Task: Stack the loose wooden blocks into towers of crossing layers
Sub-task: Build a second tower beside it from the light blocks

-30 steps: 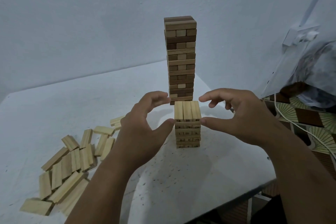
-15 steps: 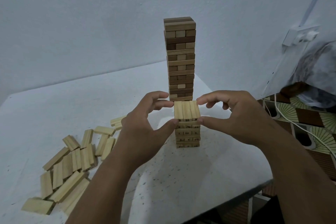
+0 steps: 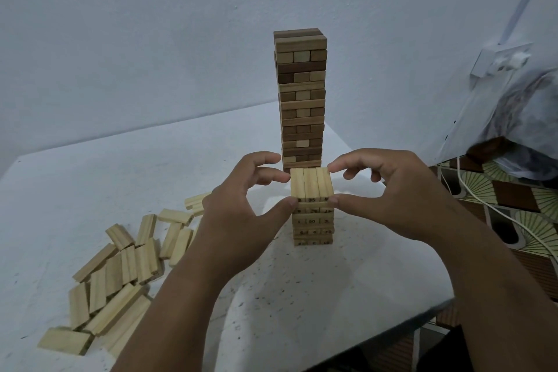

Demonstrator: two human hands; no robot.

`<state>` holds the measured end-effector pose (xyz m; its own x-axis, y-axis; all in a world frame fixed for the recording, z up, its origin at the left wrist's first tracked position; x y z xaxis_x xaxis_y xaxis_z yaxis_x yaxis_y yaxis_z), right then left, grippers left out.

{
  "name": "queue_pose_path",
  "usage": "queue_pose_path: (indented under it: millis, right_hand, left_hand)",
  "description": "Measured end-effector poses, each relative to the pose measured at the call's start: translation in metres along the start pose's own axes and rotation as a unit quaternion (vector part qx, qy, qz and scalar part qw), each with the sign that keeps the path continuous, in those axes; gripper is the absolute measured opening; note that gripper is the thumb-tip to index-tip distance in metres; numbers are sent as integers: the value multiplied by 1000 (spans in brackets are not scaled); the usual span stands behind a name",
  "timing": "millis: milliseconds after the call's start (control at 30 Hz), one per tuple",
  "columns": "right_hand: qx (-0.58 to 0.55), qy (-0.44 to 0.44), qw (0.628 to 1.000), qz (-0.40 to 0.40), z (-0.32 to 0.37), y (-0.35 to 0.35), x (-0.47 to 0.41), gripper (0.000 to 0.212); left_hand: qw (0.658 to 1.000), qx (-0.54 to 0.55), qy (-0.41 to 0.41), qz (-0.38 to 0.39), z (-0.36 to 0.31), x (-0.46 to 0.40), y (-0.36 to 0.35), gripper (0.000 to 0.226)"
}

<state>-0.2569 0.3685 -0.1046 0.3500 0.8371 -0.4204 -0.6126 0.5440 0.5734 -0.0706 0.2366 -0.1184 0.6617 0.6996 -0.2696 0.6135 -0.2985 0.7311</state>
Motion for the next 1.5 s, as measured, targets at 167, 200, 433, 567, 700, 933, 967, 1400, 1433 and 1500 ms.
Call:
queue_pose_path:
  millis: [167, 200, 433, 567, 700, 933, 967, 1400, 1433, 1500]
  right_hand:
    - [-2, -6, 1000, 1, 0, 0, 0, 38]
    - [-3, -6, 1000, 1, 1, 0, 0, 38]
    - [-17, 3, 999, -36, 15, 4, 2, 34]
    - [-27, 33, 997, -71, 39, -6, 1, 22]
    - [-29, 42, 998, -38, 68, -39, 1, 24]
    - [-25, 22, 998, 56, 85, -102, 5, 19]
    - [-17, 20, 997, 69, 85, -109, 6, 19]
    - [131, 39, 976, 169, 82, -162, 11, 40]
    - [130, 34, 978, 160, 82, -159, 11, 37]
    - [126, 16, 982, 141, 79, -153, 13, 33]
  left_hand:
    - [1000, 0, 4, -4, -2, 0, 0, 52]
    - [1000, 0, 5, -3, -3, 1, 1, 52]
    - [999, 6, 31, -18, -8, 5, 13, 50]
    - [999, -6, 31, -44, -9, 14, 30, 35]
    - [997, -18, 41, -58, -1, 30, 52, 16]
    - [991, -65, 72, -91, 29, 65, 78, 10]
    - [988, -100, 82, -86, 37, 70, 79, 11]
    - [953, -267, 138, 24, 68, 89, 71, 33]
    - [954, -269, 129, 20, 68, 89, 70, 35]
    - [957, -270, 106, 12, 66, 90, 67, 39]
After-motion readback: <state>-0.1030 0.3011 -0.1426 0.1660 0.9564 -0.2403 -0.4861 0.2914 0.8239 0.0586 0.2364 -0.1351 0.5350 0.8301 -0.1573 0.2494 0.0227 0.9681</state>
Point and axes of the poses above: each hand's wrist, its own x-axis away from the middle knuckle, its own y-axis out of the back of the hand, z = x × y, the point moved 2 cm from there along -x, towards the middle knuckle, and after that the axes turned 9 degrees about -x, right-handed, at the moved point
